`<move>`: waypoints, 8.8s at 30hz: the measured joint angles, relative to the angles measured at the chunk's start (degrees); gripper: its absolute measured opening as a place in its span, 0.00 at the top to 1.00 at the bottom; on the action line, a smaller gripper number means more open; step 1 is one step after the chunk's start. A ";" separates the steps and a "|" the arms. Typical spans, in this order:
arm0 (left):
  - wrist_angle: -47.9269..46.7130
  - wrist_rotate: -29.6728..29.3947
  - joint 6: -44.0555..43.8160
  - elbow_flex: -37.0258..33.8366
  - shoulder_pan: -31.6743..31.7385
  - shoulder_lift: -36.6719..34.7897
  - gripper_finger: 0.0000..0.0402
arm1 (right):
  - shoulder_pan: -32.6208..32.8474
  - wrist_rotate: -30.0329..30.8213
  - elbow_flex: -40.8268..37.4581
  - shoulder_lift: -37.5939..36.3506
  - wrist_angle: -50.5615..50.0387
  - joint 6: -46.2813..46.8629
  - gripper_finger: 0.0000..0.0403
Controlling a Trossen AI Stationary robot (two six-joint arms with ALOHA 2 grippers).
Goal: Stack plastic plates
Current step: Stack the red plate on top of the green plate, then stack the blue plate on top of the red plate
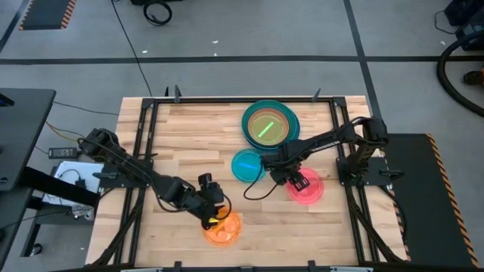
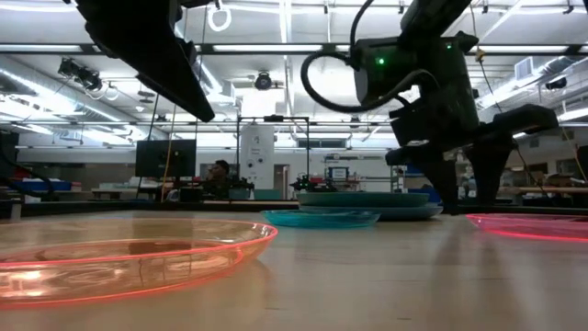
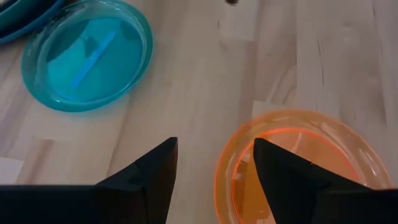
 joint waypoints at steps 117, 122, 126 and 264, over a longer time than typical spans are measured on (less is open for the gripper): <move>12.78 -1.66 1.87 0.00 1.11 0.02 0.46 | -46.69 2.66 23.17 0.00 0.93 34.55 0.98; 11.43 -1.64 2.22 0.00 1.11 0.02 0.46 | -46.42 1.03 22.75 0.04 1.15 35.95 0.98; 10.54 -1.64 2.21 0.00 1.11 0.02 0.46 | -46.42 -0.53 21.01 0.11 1.16 38.09 0.98; -12.69 11.59 -22.27 0.04 -4.15 -0.02 0.46 | 8.48 21.35 -17.40 0.80 59.64 -4.35 0.98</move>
